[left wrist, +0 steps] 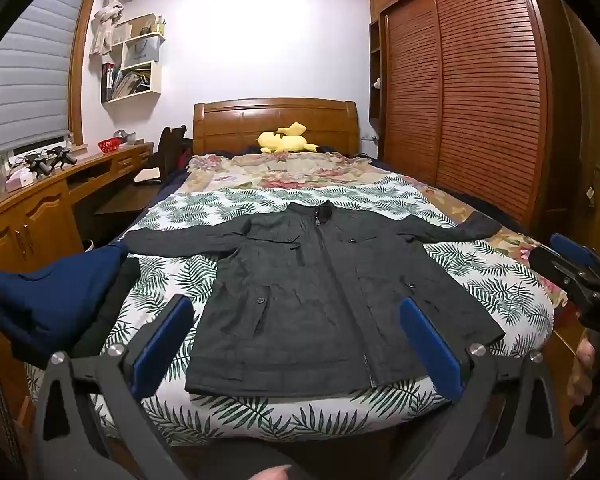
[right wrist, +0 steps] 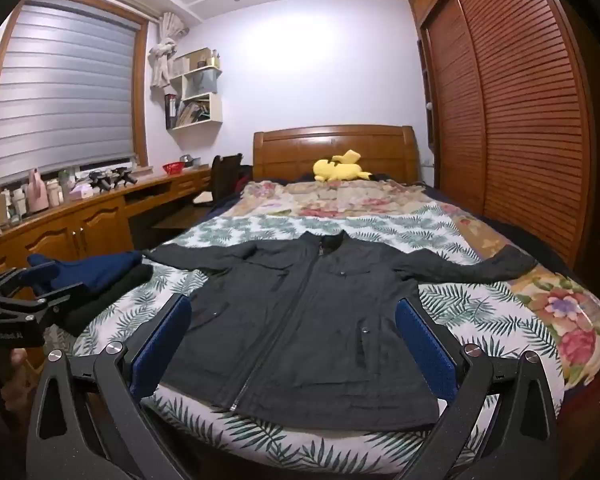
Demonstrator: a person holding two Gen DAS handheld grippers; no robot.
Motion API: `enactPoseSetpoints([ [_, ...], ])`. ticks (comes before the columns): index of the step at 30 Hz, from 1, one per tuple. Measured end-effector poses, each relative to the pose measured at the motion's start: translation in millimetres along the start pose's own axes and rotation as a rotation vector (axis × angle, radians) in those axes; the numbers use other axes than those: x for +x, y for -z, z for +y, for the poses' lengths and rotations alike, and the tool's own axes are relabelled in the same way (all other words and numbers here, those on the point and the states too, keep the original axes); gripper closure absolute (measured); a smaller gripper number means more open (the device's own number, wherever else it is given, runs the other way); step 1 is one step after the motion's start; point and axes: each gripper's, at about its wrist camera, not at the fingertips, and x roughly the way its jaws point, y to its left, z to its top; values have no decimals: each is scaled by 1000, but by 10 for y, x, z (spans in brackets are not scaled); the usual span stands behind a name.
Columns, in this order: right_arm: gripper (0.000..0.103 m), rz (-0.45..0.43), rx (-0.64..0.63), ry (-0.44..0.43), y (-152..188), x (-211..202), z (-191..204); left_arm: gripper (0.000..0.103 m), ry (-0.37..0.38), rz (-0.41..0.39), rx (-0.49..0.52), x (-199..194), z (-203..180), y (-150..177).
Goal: Fold large clothes
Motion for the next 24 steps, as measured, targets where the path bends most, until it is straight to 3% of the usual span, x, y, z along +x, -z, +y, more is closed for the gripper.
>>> enactPoseSetpoints([
  [24,0,0,0,-1,62,26,14,0,-6,-7,-12,-95,5,-14],
])
